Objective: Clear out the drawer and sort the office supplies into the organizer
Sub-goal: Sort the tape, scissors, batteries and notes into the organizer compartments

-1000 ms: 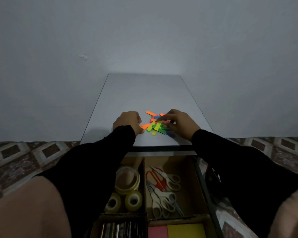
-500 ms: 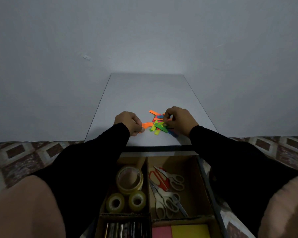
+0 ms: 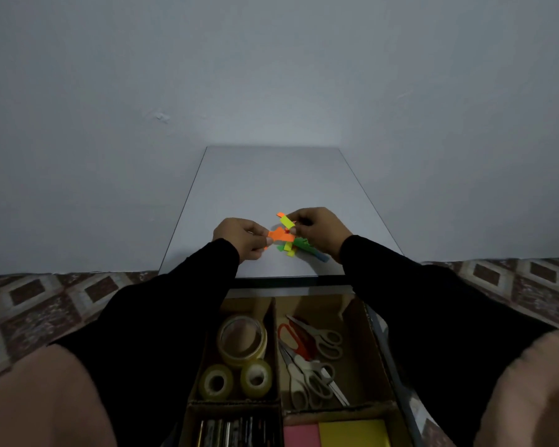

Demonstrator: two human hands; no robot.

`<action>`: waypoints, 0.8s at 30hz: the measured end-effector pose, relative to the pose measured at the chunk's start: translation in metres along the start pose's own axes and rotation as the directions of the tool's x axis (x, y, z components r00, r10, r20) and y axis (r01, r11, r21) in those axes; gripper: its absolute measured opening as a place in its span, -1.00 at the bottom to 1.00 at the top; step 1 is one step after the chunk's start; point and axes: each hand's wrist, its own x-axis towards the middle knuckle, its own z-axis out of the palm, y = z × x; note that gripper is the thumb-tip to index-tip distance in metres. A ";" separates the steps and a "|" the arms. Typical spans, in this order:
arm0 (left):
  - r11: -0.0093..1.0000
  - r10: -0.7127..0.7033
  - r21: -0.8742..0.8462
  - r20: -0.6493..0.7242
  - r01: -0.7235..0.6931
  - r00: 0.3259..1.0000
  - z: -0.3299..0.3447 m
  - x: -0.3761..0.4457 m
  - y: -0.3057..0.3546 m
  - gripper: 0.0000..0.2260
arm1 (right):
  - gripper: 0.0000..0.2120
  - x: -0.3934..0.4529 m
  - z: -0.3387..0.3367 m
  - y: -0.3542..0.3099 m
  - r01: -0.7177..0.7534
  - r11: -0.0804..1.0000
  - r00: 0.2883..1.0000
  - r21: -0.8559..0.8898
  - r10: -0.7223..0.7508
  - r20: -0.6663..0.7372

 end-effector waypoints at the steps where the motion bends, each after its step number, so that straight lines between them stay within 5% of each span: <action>1: 1.000 -0.006 -0.017 0.001 0.006 1.000 0.000 -0.001 0.001 -0.93 | -0.75 0.000 0.001 -0.001 -0.013 1.000 1.000 0.002 0.013 0.016; 8: 0.992 -0.046 -0.120 -0.004 0.045 0.999 -0.003 -0.009 0.007 -0.87 | -0.82 -0.006 0.000 -0.008 -0.070 0.954 0.994 0.291 0.093 -0.065; 16: 0.938 -0.135 -0.321 0.019 0.134 0.991 0.002 -0.015 0.013 -0.86 | -0.82 -0.011 0.005 -0.010 -0.119 0.964 0.985 0.240 0.146 -0.097; 24: 0.878 -0.157 -0.450 0.047 0.161 0.987 0.003 -0.029 0.010 -0.94 | -0.72 -0.023 0.020 -0.008 -0.178 0.756 0.931 0.630 0.338 -0.142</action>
